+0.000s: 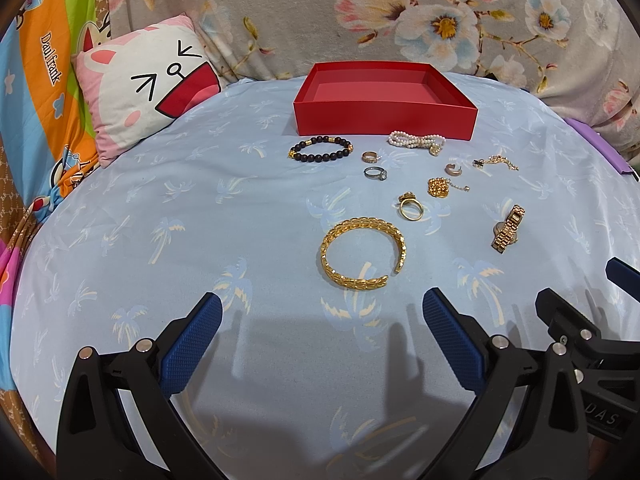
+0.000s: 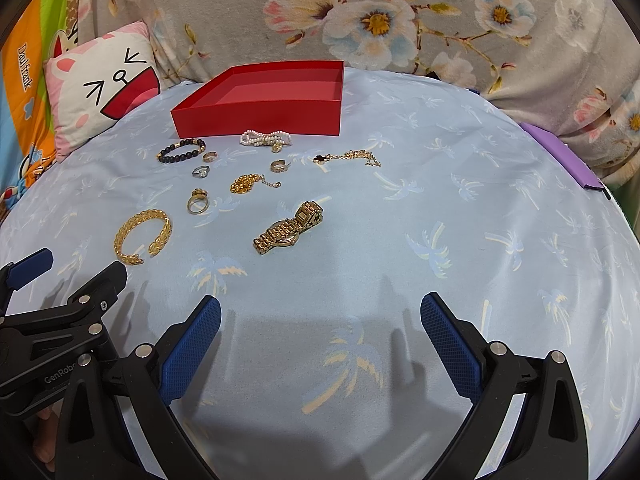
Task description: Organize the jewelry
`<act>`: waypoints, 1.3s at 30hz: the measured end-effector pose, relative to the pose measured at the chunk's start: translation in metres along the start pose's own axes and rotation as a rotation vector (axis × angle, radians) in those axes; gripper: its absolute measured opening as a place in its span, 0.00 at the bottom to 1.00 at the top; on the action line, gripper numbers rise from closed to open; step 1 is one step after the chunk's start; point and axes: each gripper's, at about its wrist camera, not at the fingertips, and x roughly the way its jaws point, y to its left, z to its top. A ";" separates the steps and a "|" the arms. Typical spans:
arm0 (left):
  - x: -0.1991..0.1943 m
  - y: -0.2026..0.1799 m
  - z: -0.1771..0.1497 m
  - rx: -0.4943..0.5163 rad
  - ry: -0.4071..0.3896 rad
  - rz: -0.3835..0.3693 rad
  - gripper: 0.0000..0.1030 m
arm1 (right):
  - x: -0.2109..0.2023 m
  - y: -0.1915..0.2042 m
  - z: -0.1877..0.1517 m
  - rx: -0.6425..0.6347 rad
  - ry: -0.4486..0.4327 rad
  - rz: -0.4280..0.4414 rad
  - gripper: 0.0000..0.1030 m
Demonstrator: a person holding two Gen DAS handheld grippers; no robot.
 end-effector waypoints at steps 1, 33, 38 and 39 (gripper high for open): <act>0.000 0.000 0.000 0.000 0.000 0.000 0.95 | 0.000 0.000 0.000 0.000 0.000 0.000 0.95; 0.041 -0.007 0.037 0.095 0.088 -0.109 0.93 | 0.012 -0.024 0.025 0.001 0.049 -0.004 0.95; 0.053 -0.004 0.032 0.058 0.149 -0.177 0.64 | 0.015 -0.025 0.025 0.005 0.053 0.005 0.95; 0.053 -0.004 0.031 0.058 0.142 -0.169 0.59 | 0.016 -0.025 0.025 0.006 0.053 0.005 0.95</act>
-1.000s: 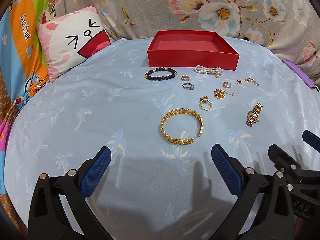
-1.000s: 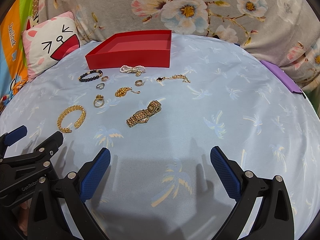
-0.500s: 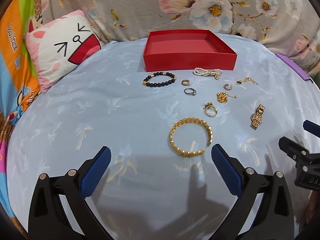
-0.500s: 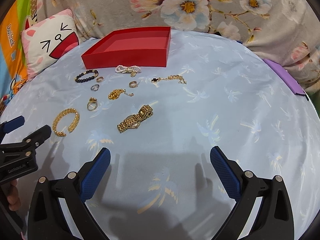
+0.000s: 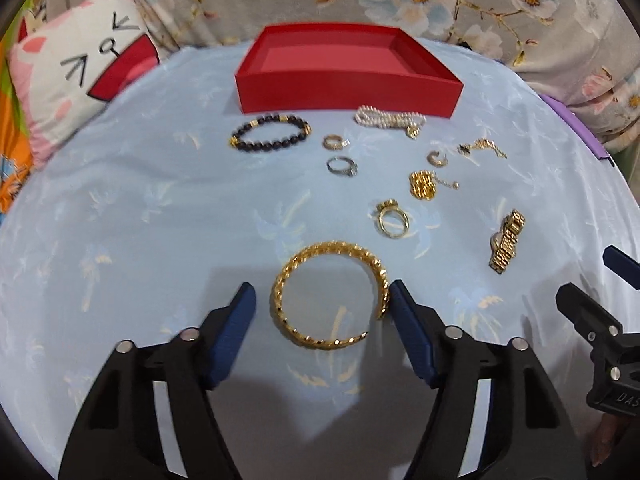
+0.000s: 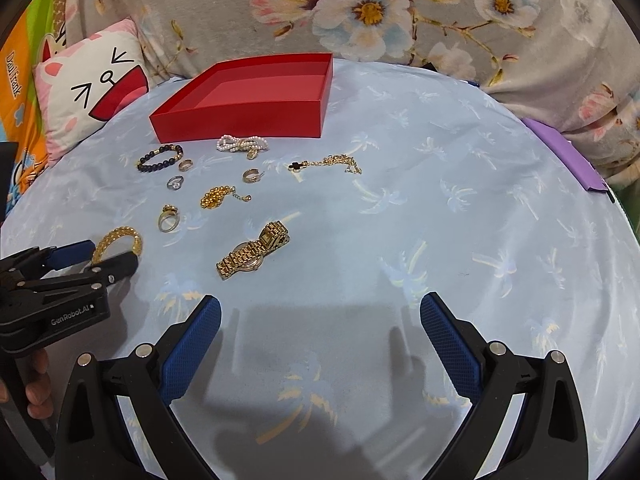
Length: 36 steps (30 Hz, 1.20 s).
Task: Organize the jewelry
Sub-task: 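Grasp the gold cuff bangle with the left tool while the right tool grasps the gold watch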
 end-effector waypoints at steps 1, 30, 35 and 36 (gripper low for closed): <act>0.000 0.000 0.000 0.002 -0.001 0.002 0.54 | 0.000 0.000 0.000 0.000 0.002 0.000 0.95; -0.029 0.034 -0.004 -0.059 -0.136 0.020 0.53 | 0.046 0.049 0.028 0.004 0.107 0.040 0.27; -0.030 0.034 -0.005 -0.058 -0.136 0.010 0.53 | 0.044 0.046 0.027 -0.002 0.092 0.042 0.26; -0.030 0.035 -0.005 -0.059 -0.136 0.008 0.53 | 0.043 0.045 0.027 0.000 0.091 0.046 0.26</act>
